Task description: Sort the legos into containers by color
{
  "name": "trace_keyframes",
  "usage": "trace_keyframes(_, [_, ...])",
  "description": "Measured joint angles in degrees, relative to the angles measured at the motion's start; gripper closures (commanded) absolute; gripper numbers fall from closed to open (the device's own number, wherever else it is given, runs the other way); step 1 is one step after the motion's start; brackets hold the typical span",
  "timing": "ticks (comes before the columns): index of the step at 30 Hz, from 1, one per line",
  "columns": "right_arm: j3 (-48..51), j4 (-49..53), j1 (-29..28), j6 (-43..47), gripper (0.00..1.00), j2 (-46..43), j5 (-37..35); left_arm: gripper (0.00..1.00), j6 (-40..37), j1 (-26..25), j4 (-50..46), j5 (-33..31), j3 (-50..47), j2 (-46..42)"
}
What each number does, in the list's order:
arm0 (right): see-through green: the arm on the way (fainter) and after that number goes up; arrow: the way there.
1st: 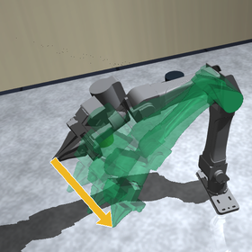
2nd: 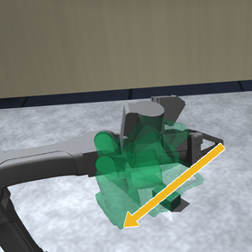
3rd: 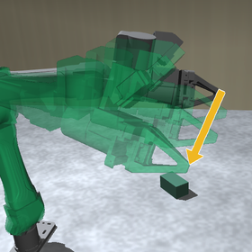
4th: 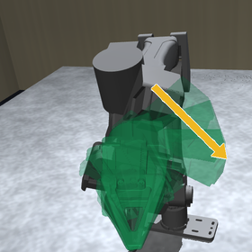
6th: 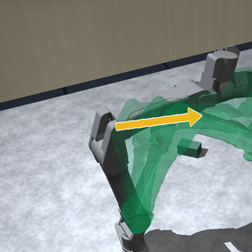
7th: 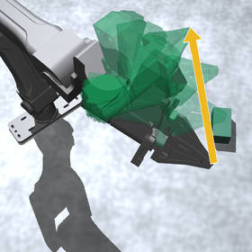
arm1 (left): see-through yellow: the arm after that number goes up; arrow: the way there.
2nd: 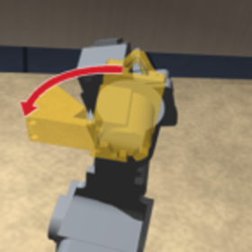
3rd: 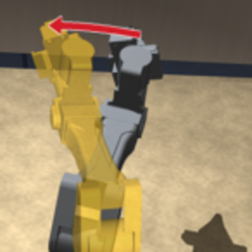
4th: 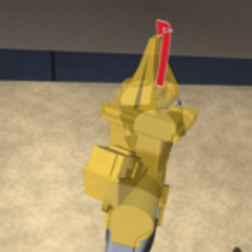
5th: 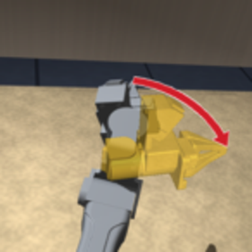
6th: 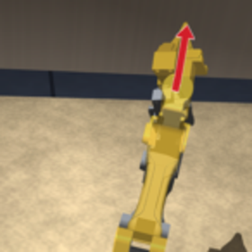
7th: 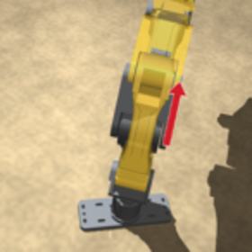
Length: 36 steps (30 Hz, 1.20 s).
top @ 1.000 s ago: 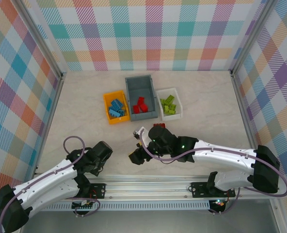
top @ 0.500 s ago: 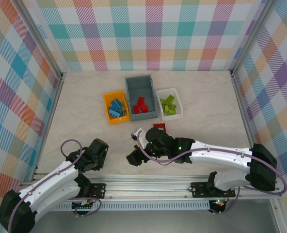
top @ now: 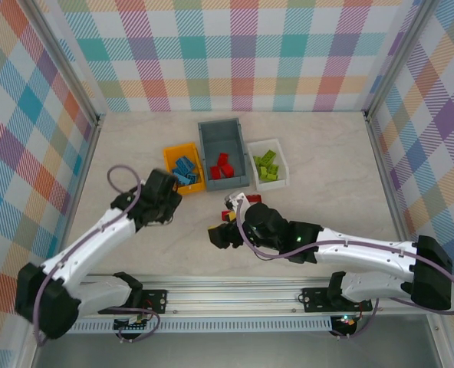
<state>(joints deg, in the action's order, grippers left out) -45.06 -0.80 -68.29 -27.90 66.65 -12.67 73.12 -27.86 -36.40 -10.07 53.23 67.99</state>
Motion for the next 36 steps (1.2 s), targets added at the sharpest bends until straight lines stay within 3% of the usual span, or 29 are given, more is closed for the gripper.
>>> trace_keyframes(9, [0.02, -5.64, 0.11, -1.81, 0.25, 0.04, -5.2, 0.7, -16.87, 7.85, -0.15, 2.56, 23.91, 27.3])
trace_keyframes(16, [3.28, -5.53, 0.13, -4.28, 0.25, -1.77, -6.36, 0.57, -21.92, 10.71, -2.82, 2.73, 32.0, 38.51])
trace_keyframes(19, [4.66, -4.79, 0.13, -5.18, 0.24, -2.78, -6.54, 0.43, -23.65, 10.93, -3.61, 3.17, 34.6, 41.31])
trace_keyframes(23, [5.92, -2.67, 0.13, -6.71, 0.24, -4.48, -8.0, 0.38, -25.18, 10.93, -4.61, 3.85, 36.81, 42.1])
trace_keyframes(28, [5.84, 7.1, 1.77, -11.13, 0.25, -8.44, -12.44, 0.35, -26.16, 10.6, -5.31, 4.09, 37.13, 39.39])
trace_keyframes(33, [-0.02, 29.9, 11.13, -22.21, 0.24, -7.69, -15.3, 0.34, -27.85, 7.19, -5.22, 2.93, 36.3, 29.62])
trace_keyframes(36, [-1.66, 40.48, 17.97, -28.37, 0.22, -5.88, -14.01, 0.34, -30.49, 0.31, -2.43, 1.53, 32.7, 20.9])
